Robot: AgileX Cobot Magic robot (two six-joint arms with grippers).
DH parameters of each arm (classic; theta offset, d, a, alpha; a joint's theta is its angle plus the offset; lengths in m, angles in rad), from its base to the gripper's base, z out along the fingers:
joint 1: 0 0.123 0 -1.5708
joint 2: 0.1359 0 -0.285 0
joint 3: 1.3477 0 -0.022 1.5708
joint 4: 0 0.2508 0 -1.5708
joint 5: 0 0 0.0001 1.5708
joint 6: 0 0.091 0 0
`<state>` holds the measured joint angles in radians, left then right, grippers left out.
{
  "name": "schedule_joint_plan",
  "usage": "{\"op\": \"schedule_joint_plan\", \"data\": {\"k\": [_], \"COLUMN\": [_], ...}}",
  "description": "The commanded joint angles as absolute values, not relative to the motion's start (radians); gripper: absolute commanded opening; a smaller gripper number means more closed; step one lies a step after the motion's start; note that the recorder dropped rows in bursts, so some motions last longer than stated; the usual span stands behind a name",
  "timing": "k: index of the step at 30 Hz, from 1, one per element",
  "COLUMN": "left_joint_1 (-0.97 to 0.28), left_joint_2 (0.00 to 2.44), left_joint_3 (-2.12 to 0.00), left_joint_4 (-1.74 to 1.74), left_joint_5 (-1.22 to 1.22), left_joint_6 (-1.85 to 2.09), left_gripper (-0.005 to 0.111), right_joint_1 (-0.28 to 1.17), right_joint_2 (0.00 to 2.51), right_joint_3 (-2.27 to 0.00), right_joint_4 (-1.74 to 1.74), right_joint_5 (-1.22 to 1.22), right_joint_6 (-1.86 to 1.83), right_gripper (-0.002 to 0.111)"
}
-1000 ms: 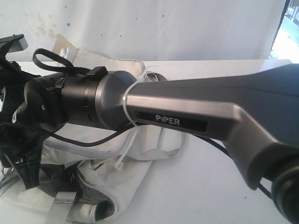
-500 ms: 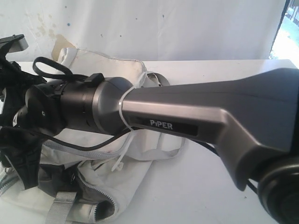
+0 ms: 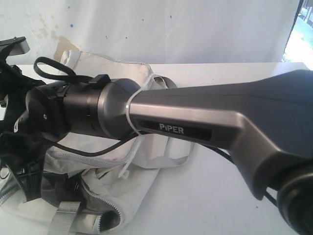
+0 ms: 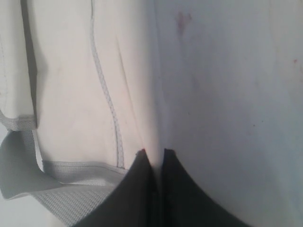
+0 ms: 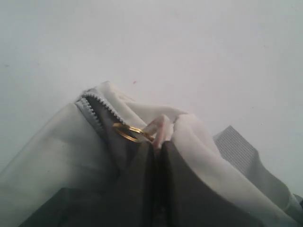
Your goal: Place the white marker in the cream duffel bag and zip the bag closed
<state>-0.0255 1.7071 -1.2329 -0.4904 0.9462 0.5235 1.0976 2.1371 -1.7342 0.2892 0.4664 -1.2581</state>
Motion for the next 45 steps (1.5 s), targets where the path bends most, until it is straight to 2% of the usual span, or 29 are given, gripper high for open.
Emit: {"op": "schedule_joint_plan", "data": {"k": [1, 15, 24, 28, 29, 35, 45], "left_joint_1": [-0.022, -0.022, -0.022, -0.022, -0.022, -0.022, -0.022], "left_joint_2": [1.699, 1.699, 1.699, 1.699, 1.699, 1.699, 1.699], "left_joint_3": [-1.236, -1.236, -1.236, -1.236, -1.236, -1.236, -1.236], "left_joint_4": [-0.449, -0.44, -0.44, -0.44, -0.44, -0.44, -0.436], "left_joint_5": [0.944, 0.935, 0.935, 0.935, 0.935, 0.93, 0.928], "left_joint_6": [0.518, 0.498, 0.498, 0.498, 0.498, 0.497, 0.497], "left_gripper": [0.0, 0.0, 0.0, 0.0, 0.0, 0.0, 0.0], "right_joint_1": [1.101, 1.094, 1.094, 1.094, 1.094, 1.096, 1.118], "right_joint_2": [2.094, 2.05, 2.056, 2.081, 2.093, 2.095, 2.095], "right_joint_3": [-1.733, -1.733, -1.733, -1.733, -1.733, -1.733, -1.733], "right_joint_4": [0.284, 0.224, 0.226, 0.23, 0.23, 0.232, 0.232], "right_joint_5": [0.527, 0.558, 0.544, 0.577, 0.586, 0.527, 0.604], "right_joint_6": [-1.164, -0.572, -0.537, -0.537, -0.537, -0.539, -0.868], "right_gripper": [0.0, 0.0, 0.001, 0.01, 0.017, 0.037, 0.04]}}
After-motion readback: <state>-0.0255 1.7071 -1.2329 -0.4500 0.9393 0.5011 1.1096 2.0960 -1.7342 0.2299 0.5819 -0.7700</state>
